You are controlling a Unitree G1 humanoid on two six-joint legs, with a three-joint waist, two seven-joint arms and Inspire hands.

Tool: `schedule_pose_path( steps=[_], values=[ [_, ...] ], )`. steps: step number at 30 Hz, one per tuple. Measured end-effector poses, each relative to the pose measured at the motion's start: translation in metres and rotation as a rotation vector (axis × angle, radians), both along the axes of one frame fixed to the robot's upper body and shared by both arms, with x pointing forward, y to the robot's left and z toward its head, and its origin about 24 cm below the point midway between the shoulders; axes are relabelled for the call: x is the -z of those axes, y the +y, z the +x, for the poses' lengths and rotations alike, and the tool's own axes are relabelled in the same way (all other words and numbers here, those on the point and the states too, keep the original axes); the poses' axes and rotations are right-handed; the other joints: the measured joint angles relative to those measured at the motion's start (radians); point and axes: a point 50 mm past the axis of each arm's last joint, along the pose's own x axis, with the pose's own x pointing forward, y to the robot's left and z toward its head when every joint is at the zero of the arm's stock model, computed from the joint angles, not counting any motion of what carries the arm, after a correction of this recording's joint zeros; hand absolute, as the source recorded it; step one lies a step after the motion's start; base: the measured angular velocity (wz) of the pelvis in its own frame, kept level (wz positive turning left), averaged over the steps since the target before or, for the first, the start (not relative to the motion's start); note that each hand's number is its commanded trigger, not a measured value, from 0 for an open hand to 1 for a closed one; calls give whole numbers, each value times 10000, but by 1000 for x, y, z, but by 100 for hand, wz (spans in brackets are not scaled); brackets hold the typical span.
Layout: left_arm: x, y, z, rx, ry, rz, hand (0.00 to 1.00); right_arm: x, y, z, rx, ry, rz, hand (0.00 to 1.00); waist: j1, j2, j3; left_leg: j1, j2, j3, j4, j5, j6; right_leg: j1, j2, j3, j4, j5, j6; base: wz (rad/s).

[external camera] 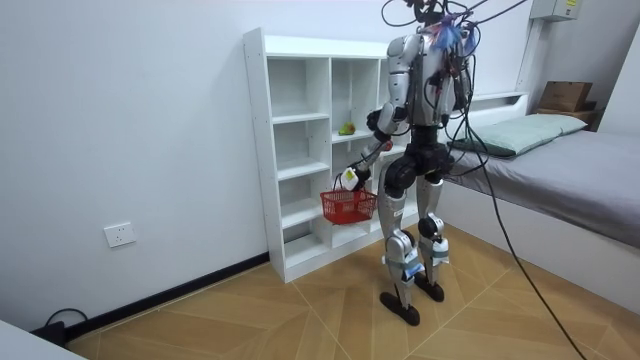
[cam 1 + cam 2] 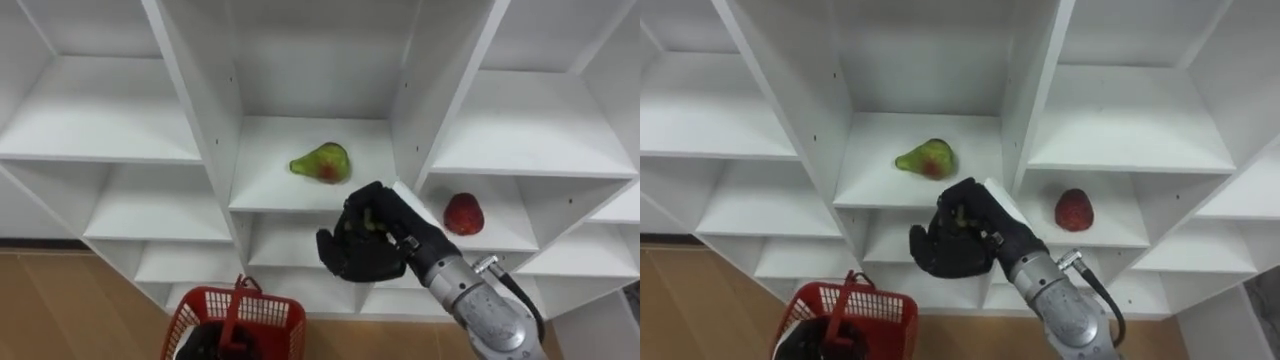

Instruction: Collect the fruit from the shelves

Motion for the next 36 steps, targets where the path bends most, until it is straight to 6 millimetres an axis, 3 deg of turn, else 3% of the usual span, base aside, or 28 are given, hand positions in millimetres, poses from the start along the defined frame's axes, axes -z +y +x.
schedule_pose_path(
  steps=[5,13,24,26,32,36],
  values=[
    [-4,-16,13,-548,-349,-1178,100,14,-3,-2,477,551,-96,100,15,-1,-5,-69,0,14,10,1,2,-91,-48,40,17,1,3,0],
    [-17,-30,39,-413,-1214,-1627,100,39,-5,-5,1469,1318,-233,100,3,33,-13,-540,6,8,79,21,30,-582,-45,88,80,15,10,0],
    [-17,-31,40,-174,-1204,-1701,100,68,-14,6,2521,2144,-1011,100,33,178,28,-1328,-8,-174,294,22,31,-1228,-73,-168,153,18,4,5],
    [-17,-34,40,-9,-1183,-1734,100,70,-11,10,2945,2328,-505,100,47,260,72,-1381,-12,-261,302,22,30,-1248,-81,-259,142,18,4,9],
    [-21,-41,47,489,-1360,-1967,100,78,-10,21,3818,3024,503,100,80,464,69,-1453,-8,-381,296,24,27,-1297,-96,-472,141,18,4,4],
    [-24,-46,52,1009,-1454,-2055,100,82,-9,21,4024,3311,596,100,207,471,66,-1530,-9,-540,285,31,20,-1398,-83,-514,168,18,4,2]
  ],
)
